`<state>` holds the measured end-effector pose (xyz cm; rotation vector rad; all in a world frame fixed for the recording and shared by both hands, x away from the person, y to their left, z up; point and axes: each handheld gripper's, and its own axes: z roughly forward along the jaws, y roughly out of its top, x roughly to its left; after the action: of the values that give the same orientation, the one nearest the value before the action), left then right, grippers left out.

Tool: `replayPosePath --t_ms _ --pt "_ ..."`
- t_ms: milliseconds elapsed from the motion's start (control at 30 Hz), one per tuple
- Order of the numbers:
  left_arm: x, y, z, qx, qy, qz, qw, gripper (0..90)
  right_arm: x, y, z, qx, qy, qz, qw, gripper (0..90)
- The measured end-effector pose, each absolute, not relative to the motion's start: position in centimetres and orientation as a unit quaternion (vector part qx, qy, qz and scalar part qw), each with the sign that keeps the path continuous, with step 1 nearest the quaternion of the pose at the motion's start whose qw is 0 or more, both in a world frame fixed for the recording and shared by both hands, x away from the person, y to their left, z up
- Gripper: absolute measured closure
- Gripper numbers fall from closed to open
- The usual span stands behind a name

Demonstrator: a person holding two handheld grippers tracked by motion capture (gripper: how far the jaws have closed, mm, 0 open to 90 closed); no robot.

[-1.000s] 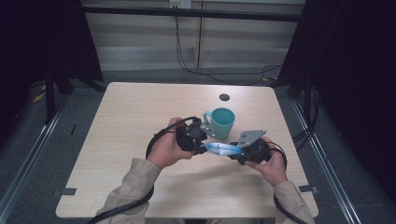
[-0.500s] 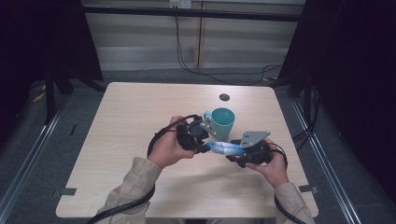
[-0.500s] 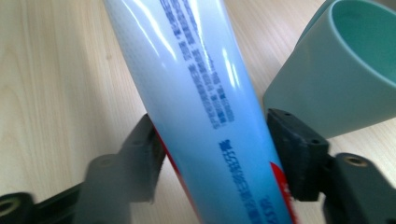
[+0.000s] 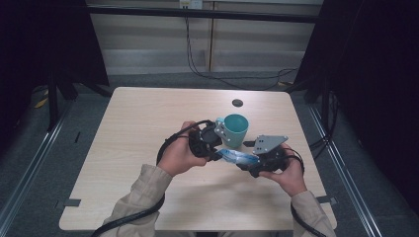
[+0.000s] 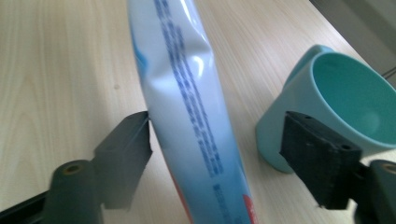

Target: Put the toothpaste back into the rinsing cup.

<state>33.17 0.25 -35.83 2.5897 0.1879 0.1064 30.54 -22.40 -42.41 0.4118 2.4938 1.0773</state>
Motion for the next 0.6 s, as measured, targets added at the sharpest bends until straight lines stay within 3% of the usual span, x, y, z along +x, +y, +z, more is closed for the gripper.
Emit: replayPosePath --t_ms 367,433,467,500,600 --pt "33.3 -0.2 -35.5 0.958 0.073 0.038 0.274 86.3 30.6 -21.3 -42.1 0.127 0.891 0.397 0.18 31.2" --pt "33.2 -0.5 -35.3 0.957 0.071 0.038 0.277 86.6 30.7 -20.5 -42.0 0.124 0.891 0.404 0.168 39.8" --pt "33.1 -0.7 -35.1 0.957 0.067 0.037 0.278 86.6 30.7 -20.5 -42.0 0.124 0.891 0.404 0.168 39.8" --pt "33.0 -0.9 -34.9 0.957 0.068 0.042 0.28 86.6 30.8 -20.1 -41.9 0.116 0.895 0.398 0.168 52.7" --pt "33.1 -1.0 -34.3 0.955 0.066 0.045 0.284 86.3 31.1 -19.5 -41.4 0.107 0.901 0.387 0.166 59.1"
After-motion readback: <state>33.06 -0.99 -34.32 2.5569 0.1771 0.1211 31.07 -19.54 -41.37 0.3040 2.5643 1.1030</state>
